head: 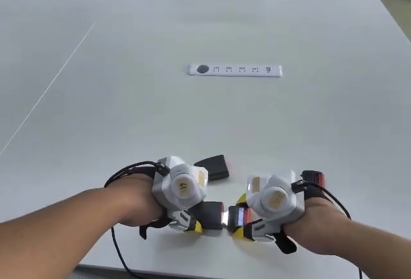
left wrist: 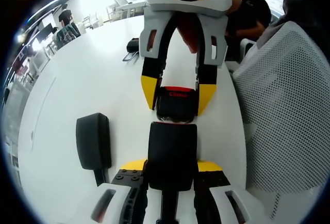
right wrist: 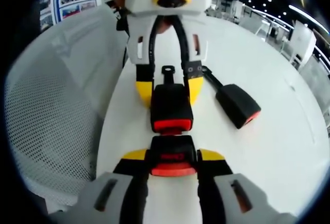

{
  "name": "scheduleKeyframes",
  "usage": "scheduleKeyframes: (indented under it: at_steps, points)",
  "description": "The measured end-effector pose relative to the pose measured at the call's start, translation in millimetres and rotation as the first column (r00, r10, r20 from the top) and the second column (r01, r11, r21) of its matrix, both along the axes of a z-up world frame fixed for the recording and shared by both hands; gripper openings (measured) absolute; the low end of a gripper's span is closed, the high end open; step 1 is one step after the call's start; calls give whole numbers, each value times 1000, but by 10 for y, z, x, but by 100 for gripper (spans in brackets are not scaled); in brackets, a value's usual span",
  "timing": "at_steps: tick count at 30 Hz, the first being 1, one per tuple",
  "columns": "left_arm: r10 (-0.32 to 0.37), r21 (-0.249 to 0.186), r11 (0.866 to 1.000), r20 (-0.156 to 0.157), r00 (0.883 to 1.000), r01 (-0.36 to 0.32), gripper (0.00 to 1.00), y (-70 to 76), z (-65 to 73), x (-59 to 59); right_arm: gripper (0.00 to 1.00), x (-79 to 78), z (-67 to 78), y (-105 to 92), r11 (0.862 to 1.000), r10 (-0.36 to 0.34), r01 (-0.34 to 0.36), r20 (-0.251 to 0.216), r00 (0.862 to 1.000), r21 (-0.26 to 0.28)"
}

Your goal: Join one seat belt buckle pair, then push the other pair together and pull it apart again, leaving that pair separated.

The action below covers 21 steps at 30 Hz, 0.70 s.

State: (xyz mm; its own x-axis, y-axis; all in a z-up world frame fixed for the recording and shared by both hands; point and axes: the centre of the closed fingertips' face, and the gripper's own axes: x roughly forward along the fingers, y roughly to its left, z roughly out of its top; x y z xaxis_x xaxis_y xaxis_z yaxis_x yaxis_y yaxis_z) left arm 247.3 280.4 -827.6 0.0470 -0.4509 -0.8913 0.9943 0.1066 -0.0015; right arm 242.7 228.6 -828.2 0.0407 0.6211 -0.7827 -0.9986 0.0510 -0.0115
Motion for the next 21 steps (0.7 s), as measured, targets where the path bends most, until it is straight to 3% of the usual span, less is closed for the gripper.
scheduleKeyframes:
  at_steps: [10, 21]
  points:
    - [20, -45, 999, 0, 1000, -20, 35, 12, 4, -1, 36, -11, -2, -34, 999, 0, 1, -10, 1000, 35]
    - [32, -34, 999, -4, 999, -32, 35, 13, 9, -4, 37, -9, 7, -22, 999, -19, 20, -19, 1000, 42]
